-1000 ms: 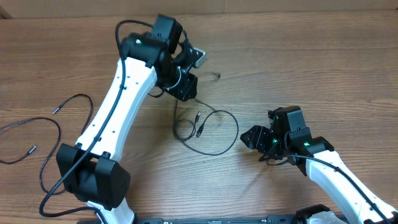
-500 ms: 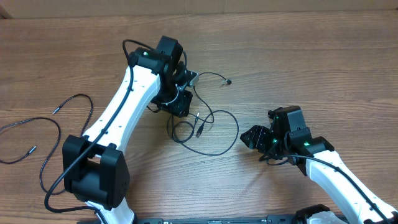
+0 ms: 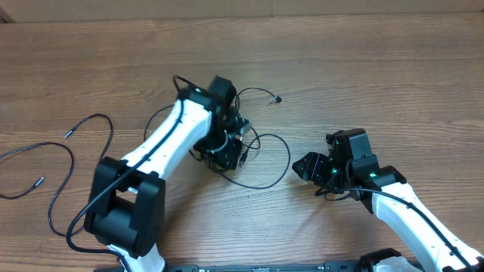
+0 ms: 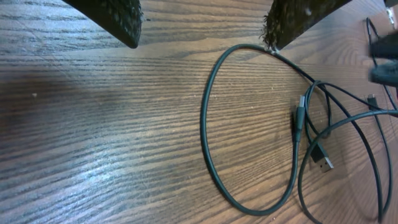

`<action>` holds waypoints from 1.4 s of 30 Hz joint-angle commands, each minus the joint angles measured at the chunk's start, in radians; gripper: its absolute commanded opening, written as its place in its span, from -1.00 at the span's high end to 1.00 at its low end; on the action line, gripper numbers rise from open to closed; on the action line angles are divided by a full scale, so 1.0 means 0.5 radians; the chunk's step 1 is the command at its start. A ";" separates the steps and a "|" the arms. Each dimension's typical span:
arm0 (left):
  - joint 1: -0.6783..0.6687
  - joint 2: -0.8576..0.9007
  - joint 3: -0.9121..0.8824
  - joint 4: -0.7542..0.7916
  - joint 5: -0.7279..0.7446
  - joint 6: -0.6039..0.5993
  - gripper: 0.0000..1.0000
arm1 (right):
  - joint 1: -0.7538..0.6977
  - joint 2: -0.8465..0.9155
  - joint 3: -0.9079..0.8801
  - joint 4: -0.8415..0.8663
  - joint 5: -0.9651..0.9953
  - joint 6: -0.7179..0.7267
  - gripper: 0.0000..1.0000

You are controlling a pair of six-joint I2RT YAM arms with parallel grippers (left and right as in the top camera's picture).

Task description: Untangle cables

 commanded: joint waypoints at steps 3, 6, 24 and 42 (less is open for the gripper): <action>-0.116 0.000 -0.187 0.198 -0.345 -0.092 0.27 | -0.006 0.002 0.014 0.012 0.014 0.000 -0.25; -0.134 0.000 -0.256 0.328 -0.461 -0.169 0.28 | -0.006 0.002 0.014 0.011 0.014 0.000 -0.25; -0.140 0.011 -0.330 0.460 -0.452 -0.169 0.31 | -0.006 0.002 0.014 0.011 0.014 0.000 -0.25; -0.247 0.011 -0.471 0.645 -0.455 -0.169 0.46 | -0.006 0.002 0.014 0.011 0.014 0.000 -0.24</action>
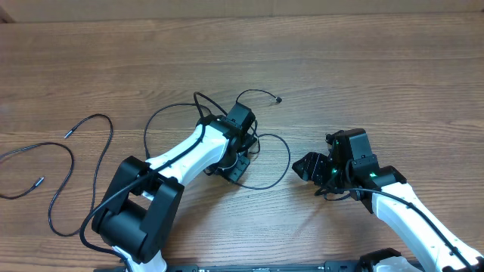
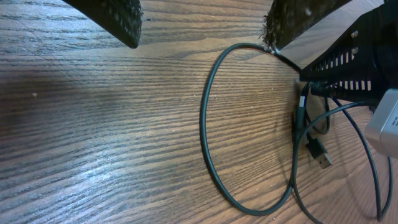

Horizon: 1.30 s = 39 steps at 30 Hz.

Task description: Untangle cables

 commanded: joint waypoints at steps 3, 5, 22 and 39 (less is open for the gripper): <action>-0.017 0.011 -0.073 0.037 -0.027 -0.027 0.49 | -0.006 0.002 0.014 0.011 0.013 0.000 -0.25; -0.017 0.011 -0.100 0.060 -0.028 -0.037 0.53 | -0.006 0.002 0.014 0.011 0.013 0.000 -0.24; -0.015 0.010 0.302 -0.170 0.053 -0.113 0.91 | -0.006 0.002 0.014 0.012 0.011 0.000 -0.25; -0.016 0.010 0.975 -0.780 1.165 0.539 0.89 | -0.006 0.002 0.015 0.729 -0.866 -0.152 -0.50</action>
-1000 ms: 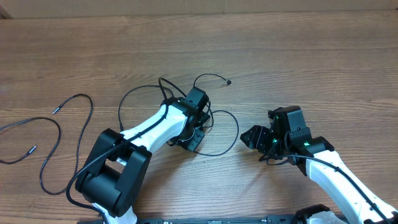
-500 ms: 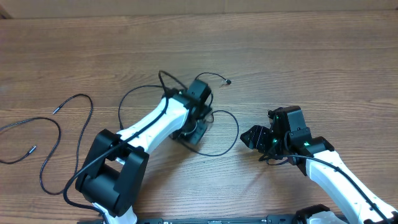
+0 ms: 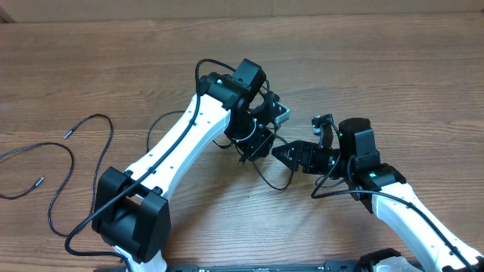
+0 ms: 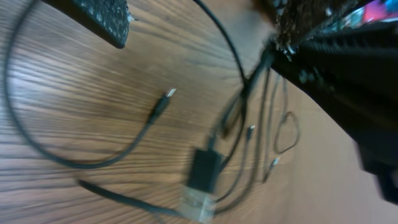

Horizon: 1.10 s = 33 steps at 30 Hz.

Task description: Untangle cables

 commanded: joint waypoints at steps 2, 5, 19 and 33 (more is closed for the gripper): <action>-0.015 0.006 0.043 -0.022 0.349 0.204 0.90 | -0.005 -0.001 0.017 0.057 -0.171 0.045 -0.46; -0.016 0.006 0.043 -0.024 0.409 0.247 0.89 | -0.005 -0.001 0.017 0.063 -0.172 0.047 -0.29; -0.016 0.006 0.042 -0.088 0.408 0.262 0.90 | -0.005 -0.001 0.017 0.333 -0.170 0.258 0.21; -0.011 0.006 0.042 -0.102 0.328 0.260 0.92 | -0.005 -0.001 0.017 0.246 0.014 0.362 0.46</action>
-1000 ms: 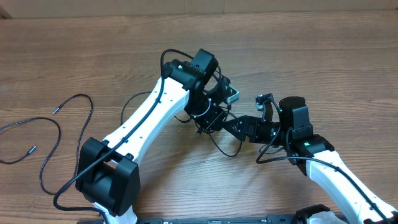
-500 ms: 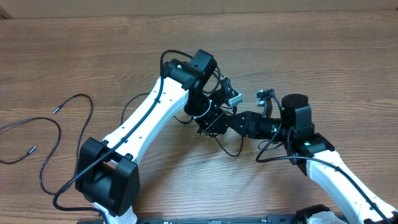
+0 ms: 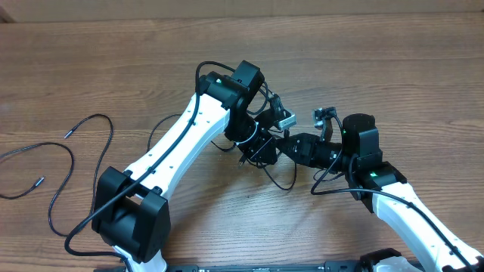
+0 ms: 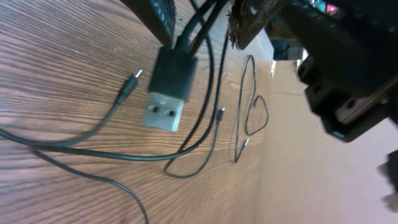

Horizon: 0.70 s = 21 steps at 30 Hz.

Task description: Untangle cables

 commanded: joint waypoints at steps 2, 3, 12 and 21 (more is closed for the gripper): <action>-0.012 0.006 0.041 -0.011 -0.038 0.046 0.92 | 0.007 -0.002 0.018 -0.023 0.079 0.025 0.52; -0.012 0.006 0.041 -0.011 -0.045 0.046 0.92 | 0.007 -0.002 0.018 -0.029 0.081 0.026 0.55; -0.009 0.006 0.041 -0.011 -0.068 0.046 0.91 | 0.007 -0.002 0.018 -0.150 0.159 0.069 0.92; -0.007 0.006 0.041 -0.058 -0.264 0.043 0.92 | 0.007 -0.002 0.018 -0.150 0.163 0.069 0.92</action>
